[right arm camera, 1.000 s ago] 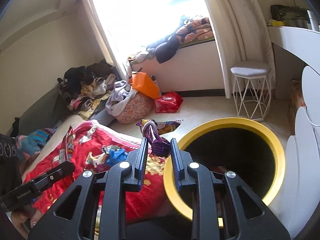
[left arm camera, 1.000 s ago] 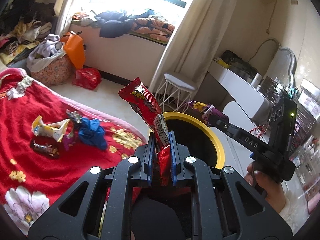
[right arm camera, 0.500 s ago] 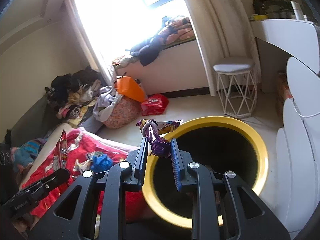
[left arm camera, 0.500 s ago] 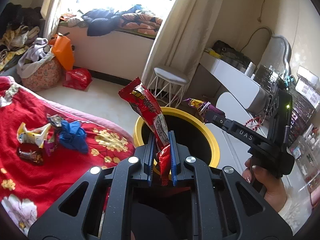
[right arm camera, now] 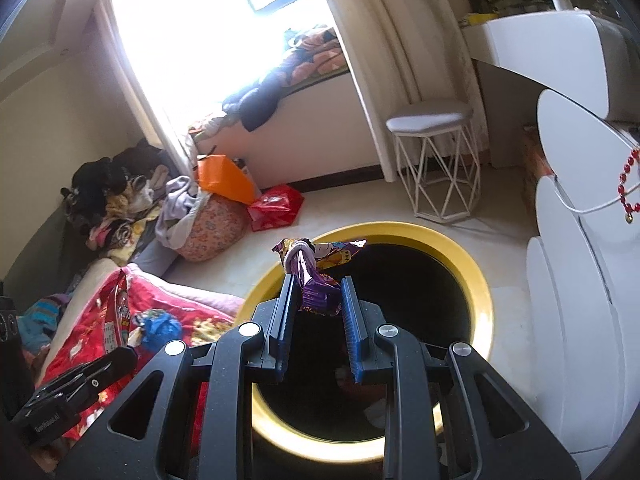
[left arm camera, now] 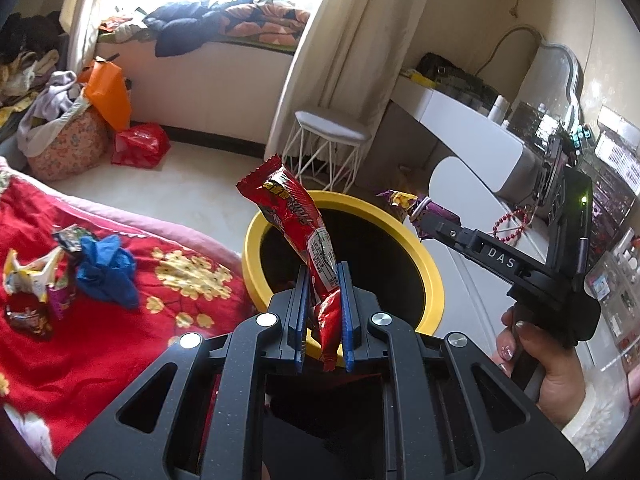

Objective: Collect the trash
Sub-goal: 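Open both grippers over the bin to drop the wrappers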

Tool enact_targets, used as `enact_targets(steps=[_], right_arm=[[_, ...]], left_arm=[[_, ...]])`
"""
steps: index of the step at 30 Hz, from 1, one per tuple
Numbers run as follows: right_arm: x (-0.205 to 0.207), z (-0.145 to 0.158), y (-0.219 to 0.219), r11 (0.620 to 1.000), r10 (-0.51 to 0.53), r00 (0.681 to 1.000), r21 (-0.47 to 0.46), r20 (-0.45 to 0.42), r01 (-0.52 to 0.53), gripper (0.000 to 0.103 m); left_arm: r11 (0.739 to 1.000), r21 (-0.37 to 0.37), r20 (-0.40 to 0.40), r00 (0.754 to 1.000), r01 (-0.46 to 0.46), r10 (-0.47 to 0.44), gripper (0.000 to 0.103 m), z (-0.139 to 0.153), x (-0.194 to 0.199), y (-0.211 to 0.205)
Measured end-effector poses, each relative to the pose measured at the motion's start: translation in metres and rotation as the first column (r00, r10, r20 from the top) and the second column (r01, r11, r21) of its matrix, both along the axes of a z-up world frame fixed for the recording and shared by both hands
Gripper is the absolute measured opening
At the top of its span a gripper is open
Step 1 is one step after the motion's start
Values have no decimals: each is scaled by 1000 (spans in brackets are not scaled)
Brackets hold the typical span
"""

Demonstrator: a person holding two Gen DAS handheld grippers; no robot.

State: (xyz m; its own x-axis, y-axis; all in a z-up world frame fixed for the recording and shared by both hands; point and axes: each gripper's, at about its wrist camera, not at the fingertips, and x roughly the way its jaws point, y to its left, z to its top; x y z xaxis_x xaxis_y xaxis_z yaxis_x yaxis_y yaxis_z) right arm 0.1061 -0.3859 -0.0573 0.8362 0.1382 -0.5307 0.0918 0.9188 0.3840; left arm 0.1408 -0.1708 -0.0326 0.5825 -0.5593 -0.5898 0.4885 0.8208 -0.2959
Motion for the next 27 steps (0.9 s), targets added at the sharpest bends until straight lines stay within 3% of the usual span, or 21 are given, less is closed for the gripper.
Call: enact_targets(steps=[12,24,27], right_arm=[[10,-27,-13,1000,-22,997,8,-75,23,22],[13,-35,-20,999,-33,994,21,-102,35,24],[14,-35,-20,999,-38,994,19,-102,40,25]], left_arm=[[997,27,-71,995,70,-68,9,-32,25,-35],[994,57,-124,988,96,-88,10,-54,42,-51],[995,48,-124,989,85,-79,19,-53,46,-50]])
